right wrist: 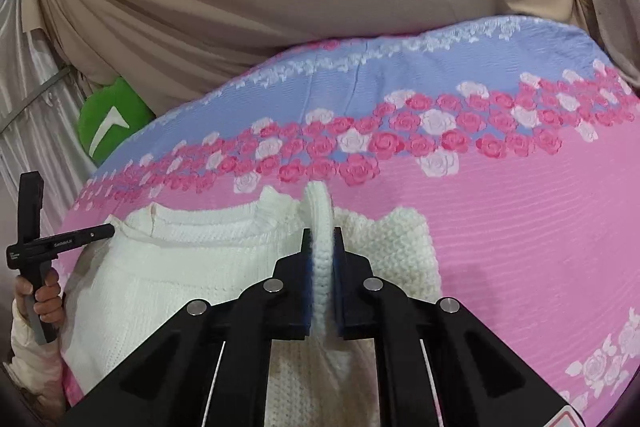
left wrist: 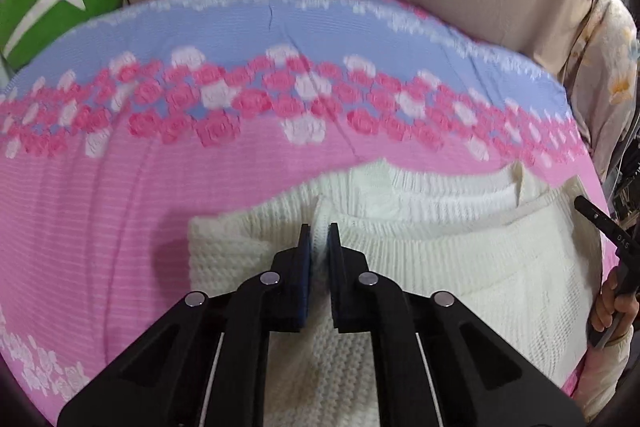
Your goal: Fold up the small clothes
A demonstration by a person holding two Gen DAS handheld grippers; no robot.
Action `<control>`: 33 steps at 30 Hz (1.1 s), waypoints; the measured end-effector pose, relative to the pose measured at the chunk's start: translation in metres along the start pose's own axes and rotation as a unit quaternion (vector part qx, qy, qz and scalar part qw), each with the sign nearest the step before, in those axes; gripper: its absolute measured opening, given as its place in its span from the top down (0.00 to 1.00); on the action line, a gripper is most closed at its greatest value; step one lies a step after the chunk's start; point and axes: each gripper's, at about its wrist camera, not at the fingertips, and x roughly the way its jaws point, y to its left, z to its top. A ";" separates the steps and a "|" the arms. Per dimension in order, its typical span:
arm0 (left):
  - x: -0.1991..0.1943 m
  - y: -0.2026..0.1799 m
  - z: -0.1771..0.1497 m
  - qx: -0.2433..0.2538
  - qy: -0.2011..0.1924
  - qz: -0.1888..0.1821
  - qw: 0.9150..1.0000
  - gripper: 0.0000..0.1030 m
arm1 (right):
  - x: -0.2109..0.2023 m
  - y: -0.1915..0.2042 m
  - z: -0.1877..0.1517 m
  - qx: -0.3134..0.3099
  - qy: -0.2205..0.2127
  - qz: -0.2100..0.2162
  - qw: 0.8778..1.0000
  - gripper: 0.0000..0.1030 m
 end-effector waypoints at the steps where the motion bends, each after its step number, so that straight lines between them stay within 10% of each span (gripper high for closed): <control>1: -0.010 -0.001 0.005 0.002 -0.019 0.004 1.000 0.94 | -0.011 0.002 0.006 0.000 -0.022 0.000 1.000 0.92; 6: -0.019 -0.003 0.033 0.009 -0.064 0.041 0.997 0.94 | -0.030 -0.001 0.033 0.010 -0.075 -0.009 0.997 0.93; 11: 0.045 0.014 0.026 -0.007 0.014 0.076 0.997 0.95 | 0.034 -0.028 0.019 0.033 0.027 -0.067 0.997 0.93; 15: 0.051 0.017 0.021 -0.009 0.001 0.099 0.995 0.94 | 0.049 -0.029 0.018 0.024 0.069 -0.081 0.994 0.93; 21: 0.005 0.010 0.015 -0.011 -0.061 0.125 0.990 0.91 | -0.015 -0.015 0.021 0.065 -0.055 -0.083 0.993 0.81; 26: -0.058 -0.037 -0.013 0.027 -0.098 0.068 0.993 0.83 | -0.030 0.065 -0.003 -0.026 -0.015 0.031 0.999 0.81; 30: -0.046 -0.090 -0.054 0.084 -0.047 0.015 0.995 0.74 | -0.002 0.143 -0.060 -0.115 0.076 0.120 0.983 0.81; 33: -0.020 -0.096 -0.085 0.089 0.003 0.017 0.996 0.74 | 0.012 0.161 -0.096 -0.150 0.115 0.107 0.976 0.84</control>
